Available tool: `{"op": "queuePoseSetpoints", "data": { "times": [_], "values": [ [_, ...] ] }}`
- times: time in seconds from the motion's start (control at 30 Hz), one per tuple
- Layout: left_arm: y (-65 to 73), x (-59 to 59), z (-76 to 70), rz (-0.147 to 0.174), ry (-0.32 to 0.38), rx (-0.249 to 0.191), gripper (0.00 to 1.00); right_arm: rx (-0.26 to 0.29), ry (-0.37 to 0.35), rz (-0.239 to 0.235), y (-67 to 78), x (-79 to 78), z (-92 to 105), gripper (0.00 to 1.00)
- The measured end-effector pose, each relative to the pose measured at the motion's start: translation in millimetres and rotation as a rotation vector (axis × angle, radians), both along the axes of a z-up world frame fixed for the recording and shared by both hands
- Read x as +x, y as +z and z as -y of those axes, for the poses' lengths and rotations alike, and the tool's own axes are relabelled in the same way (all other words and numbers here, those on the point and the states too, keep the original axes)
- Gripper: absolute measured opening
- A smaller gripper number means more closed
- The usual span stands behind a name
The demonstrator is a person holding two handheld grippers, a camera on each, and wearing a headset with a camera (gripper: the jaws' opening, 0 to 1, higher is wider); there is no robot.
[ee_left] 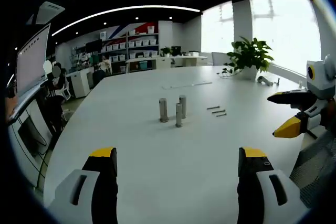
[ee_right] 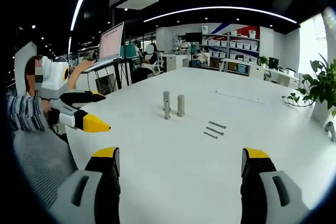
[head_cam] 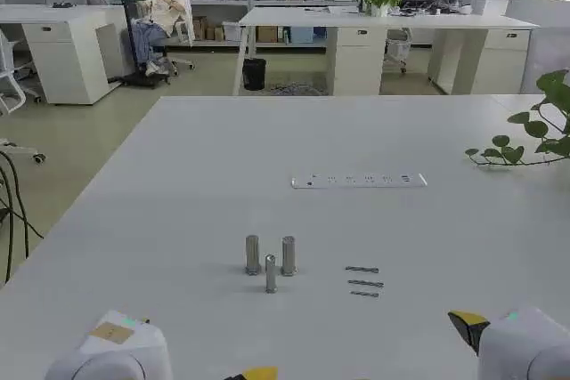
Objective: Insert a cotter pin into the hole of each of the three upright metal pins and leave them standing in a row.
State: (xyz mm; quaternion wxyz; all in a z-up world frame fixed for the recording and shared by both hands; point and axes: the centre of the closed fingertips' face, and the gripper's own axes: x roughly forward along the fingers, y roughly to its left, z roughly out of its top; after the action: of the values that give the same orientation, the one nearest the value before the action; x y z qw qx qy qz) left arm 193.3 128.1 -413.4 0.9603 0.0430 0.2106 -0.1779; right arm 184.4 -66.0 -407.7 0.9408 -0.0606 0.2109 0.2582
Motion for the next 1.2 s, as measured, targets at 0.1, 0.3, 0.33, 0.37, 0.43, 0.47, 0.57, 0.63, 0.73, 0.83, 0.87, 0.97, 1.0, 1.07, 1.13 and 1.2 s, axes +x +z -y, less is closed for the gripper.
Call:
{"op": "queuePoseSetpoints", "data": {
  "times": [0.1,0.3,0.33,0.37,0.43,0.47,0.57,0.63,0.73,0.83,0.87,0.97,1.0,1.07,1.13,1.2],
  "values": [
    [0.1,-0.4,-0.3,-0.001,0.001,0.000,0.94,0.001,0.000,-0.003,-0.2,-0.3,-0.2,0.94],
    [0.9,-0.5,-0.1,0.003,-0.001,0.001,0.94,0.000,-0.001,-0.002,0.3,-0.3,0.1,0.94],
    [0.7,-0.6,-0.3,0.002,-0.001,0.003,0.94,0.001,-0.001,0.000,0.6,-0.3,0.0,0.94],
    [0.8,-0.5,-0.3,0.002,-0.001,0.003,0.94,0.004,-0.001,0.001,0.9,-0.3,-0.3,0.94],
    [0.8,-0.7,-0.4,0.002,-0.001,0.003,0.94,0.004,0.000,-0.001,0.6,-0.4,-0.4,0.94],
    [0.5,-0.8,-0.3,0.000,-0.002,0.004,0.94,0.001,0.001,-0.004,-0.1,-0.5,-0.4,0.94],
    [0.7,-0.6,-0.2,0.001,-0.002,0.004,0.94,0.003,0.001,-0.001,0.5,-0.3,-0.6,0.94],
    [0.6,-0.6,-0.5,0.000,-0.001,0.004,0.94,0.002,0.000,-0.001,0.5,-0.2,-0.3,0.94],
    [0.4,-0.7,-0.3,-0.002,-0.002,0.005,0.94,0.003,0.000,-0.001,0.6,-0.2,-0.2,0.94],
    [0.5,-0.8,-0.2,-0.001,-0.002,0.006,0.94,0.003,0.000,-0.002,0.6,-0.2,-0.2,0.94],
    [0.5,-0.7,-0.4,-0.001,-0.002,0.007,0.94,0.002,0.000,-0.001,0.7,-0.1,0.0,0.94],
    [0.6,-0.6,-0.5,-0.001,-0.001,0.005,0.93,0.006,0.002,-0.004,0.7,-0.4,-0.8,0.94],
    [0.4,-0.6,-0.7,-0.002,0.000,0.007,0.93,0.007,0.004,-0.006,0.5,-0.5,-1.1,0.94],
    [0.5,-0.6,-0.6,-0.001,-0.001,0.007,0.93,0.004,0.005,-0.006,0.2,-0.5,-1.1,0.94],
    [0.5,-0.5,-0.9,0.000,0.001,0.008,0.93,0.006,0.005,-0.007,0.2,-0.6,-1.3,0.93],
    [0.0,-0.6,-1.5,-0.003,0.004,0.008,0.93,0.007,0.006,-0.005,0.5,-0.3,-1.3,0.93]
  ]
}}
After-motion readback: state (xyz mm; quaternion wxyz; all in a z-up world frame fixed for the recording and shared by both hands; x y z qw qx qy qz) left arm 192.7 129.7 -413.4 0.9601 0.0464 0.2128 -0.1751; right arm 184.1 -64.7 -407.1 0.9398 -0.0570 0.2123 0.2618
